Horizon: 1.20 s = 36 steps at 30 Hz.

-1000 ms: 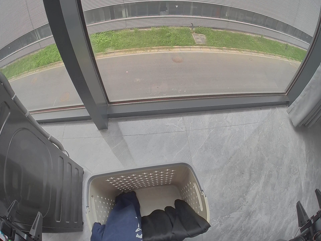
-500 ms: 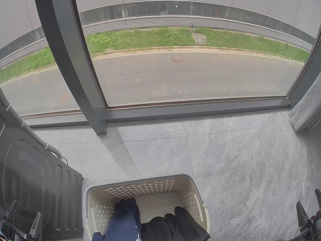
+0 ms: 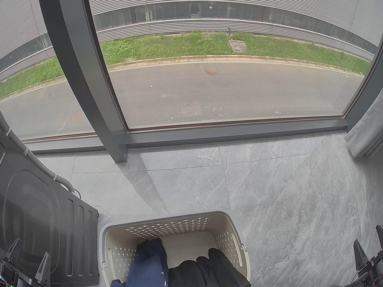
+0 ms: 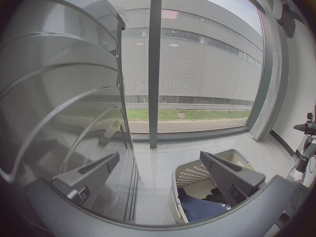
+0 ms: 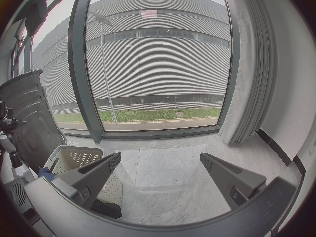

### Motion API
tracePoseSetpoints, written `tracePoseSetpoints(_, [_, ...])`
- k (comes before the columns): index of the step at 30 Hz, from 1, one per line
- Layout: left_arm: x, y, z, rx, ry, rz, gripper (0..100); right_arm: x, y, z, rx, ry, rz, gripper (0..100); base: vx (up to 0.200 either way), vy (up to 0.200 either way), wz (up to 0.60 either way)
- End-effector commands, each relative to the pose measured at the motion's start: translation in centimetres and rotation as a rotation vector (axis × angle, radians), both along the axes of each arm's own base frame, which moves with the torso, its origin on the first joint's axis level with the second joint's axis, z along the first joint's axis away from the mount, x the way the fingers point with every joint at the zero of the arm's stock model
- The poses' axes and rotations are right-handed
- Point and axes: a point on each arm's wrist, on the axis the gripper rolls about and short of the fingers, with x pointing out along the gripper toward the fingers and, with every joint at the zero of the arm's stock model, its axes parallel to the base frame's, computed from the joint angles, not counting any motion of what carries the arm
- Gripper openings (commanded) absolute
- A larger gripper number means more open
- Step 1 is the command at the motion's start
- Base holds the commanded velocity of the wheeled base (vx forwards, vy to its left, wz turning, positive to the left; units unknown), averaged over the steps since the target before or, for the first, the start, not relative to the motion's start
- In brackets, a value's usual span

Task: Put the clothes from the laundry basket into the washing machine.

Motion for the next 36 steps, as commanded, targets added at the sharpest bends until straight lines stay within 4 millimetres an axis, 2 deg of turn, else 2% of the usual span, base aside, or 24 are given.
tracePoseSetpoints(1, [0.02, 0.0, -0.43, -0.001, 0.003, 0.001, 100, 0.0, 0.0, -0.48, 0.0, 0.0, 0.001, 100, 0.0, 0.0, 0.0])
tracePoseSetpoints(17, [0.0, 0.0, -0.43, -0.001, 0.001, 0.001, 100, 0.01, 0.0, -0.52, 0.0, 0.001, 0.001, 100, 0.0, 0.0, 0.0])
tracePoseSetpoints(36, [0.02, 0.0, -0.43, -0.001, 0.003, 0.001, 100, 0.01, 0.0, -0.52, -0.002, 0.001, 0.001, 100, -0.2, 0.0, 0.0])
